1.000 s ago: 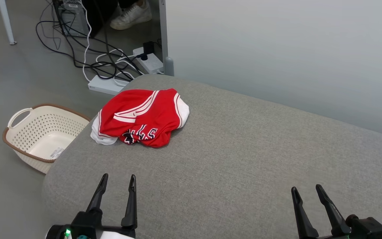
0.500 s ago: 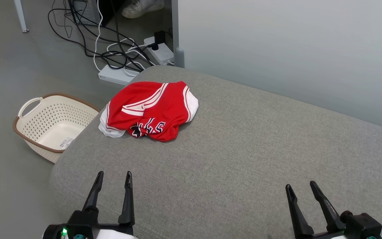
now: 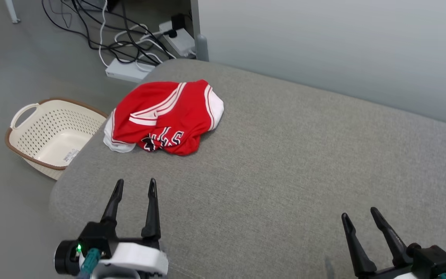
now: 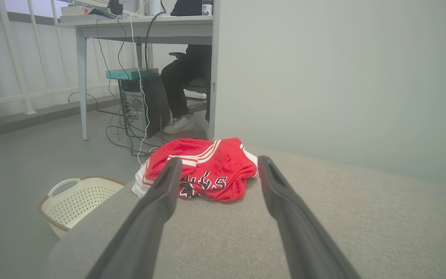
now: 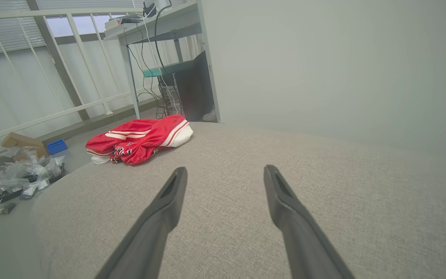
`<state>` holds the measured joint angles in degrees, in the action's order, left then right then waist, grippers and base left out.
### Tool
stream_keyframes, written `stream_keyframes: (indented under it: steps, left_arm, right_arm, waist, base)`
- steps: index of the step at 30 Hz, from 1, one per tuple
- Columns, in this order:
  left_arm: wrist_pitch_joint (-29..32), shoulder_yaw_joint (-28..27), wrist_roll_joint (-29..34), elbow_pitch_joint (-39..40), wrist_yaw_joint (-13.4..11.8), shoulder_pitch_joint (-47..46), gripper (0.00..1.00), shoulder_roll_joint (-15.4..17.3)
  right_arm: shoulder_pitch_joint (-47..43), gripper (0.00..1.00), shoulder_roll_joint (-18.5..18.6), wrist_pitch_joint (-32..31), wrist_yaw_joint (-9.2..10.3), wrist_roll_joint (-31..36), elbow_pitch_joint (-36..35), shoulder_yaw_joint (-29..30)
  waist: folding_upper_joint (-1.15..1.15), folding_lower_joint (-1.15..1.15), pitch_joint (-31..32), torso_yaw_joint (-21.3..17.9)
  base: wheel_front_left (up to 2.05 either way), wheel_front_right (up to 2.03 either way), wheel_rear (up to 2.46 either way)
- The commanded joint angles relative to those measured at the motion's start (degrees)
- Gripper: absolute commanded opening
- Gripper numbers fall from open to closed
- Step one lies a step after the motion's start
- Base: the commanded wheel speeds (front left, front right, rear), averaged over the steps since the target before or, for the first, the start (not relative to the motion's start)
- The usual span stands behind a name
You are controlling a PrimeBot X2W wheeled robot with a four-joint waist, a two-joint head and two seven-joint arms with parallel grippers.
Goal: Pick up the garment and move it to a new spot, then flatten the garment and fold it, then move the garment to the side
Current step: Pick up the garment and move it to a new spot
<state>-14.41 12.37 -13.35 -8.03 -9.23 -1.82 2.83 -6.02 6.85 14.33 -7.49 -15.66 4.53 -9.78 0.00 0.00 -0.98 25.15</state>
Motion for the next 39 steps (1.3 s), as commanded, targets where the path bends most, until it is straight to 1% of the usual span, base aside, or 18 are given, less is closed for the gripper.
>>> stream_keyframes:
  steps: [1,7,12,13,17,20,24,28,35,39]
  left_arm:
    - [-0.6,-1.5,-0.8,1.1,-0.7,-3.9,1.00,0.0]
    - [-0.6,-3.0,-3.7,-1.5,-1.7,-9.0,1.00,0.0]
    - [-0.6,-5.6,-5.8,-5.5,-1.3,-14.6,1.00,0.0]
    - [-0.6,-5.6,-5.8,-5.5,-1.3,-14.6,1.00,0.0]
    - [-0.6,-8.5,-7.5,-10.1,-0.2,-19.9,1.00,0.0]
    - [-0.6,-10.4,-8.4,-14.2,1.3,-24.3,1.00,0.0]
    - [-0.6,-12.1,-9.2,-21.1,3.0,-30.4,1.00,0.0]
    - [-0.6,-13.5,-10.2,-30.9,4.5,-36.8,1.00,0.0]
    - [-0.4,-16.7,-11.6,-47.2,4.9,-47.6,1.00,1.1]
    - [-0.1,-17.4,-12.4,-54.7,4.5,-52.7,1.00,2.9]
  right_arm:
    - [2.9,1.00,1.6,0.7,0.00,0.2,-1.7,-1.4]
    - [5.8,1.00,4.3,0.7,0.00,-0.1,-2.4,-2.1]
    - [8.1,1.00,6.3,0.7,0.00,-0.4,-2.9,-2.9]
    - [8.1,1.00,6.3,0.7,0.00,-0.4,-2.9,-2.9]
    - [10.1,1.00,7.8,0.7,0.00,-0.6,-3.3,-3.5]
    - [11.6,1.00,8.8,0.7,0.00,-0.8,-3.7,-3.8]
    - [13.7,1.00,10.1,0.7,0.00,-1.0,-4.0,-4.4]
    - [15.6,1.00,11.0,0.7,0.00,-1.3,-4.3,-5.0]
    - [18.9,1.00,12.2,0.7,0.00,-1.9,-5.1,-6.4]
    - [20.5,1.00,12.6,0.7,0.00,-2.2,-5.5,-7.1]
  waist:
    - [0.00,0.00,-2.5,-1.7]
    - [0.00,0.00,-7.3,-4.6]
    - [0.00,0.00,-11.4,-6.9]
    - [0.00,0.00,-11.4,-6.9]
    - [0.00,0.00,-14.9,-8.5]
    - [0.00,0.00,-17.5,-9.7]
    - [0.00,0.00,-20.7,-11.0]
    - [0.00,0.00,-23.4,-12.0]
    - [0.00,0.00,-28.0,-14.2]
    - [0.00,0.00,-30.5,-15.4]
  base:
    - [0.00,0.00,0.00]
    - [0.00,0.00,0.00]
    - [0.00,0.00,0.00]
    - [0.00,0.00,0.00]
    - [0.00,0.00,0.00]
    - [0.00,0.00,0.00]
    - [0.00,0.00,0.00]
    - [0.00,0.00,0.00]
    - [0.00,0.00,0.00]
    - [0.00,0.00,0.00]
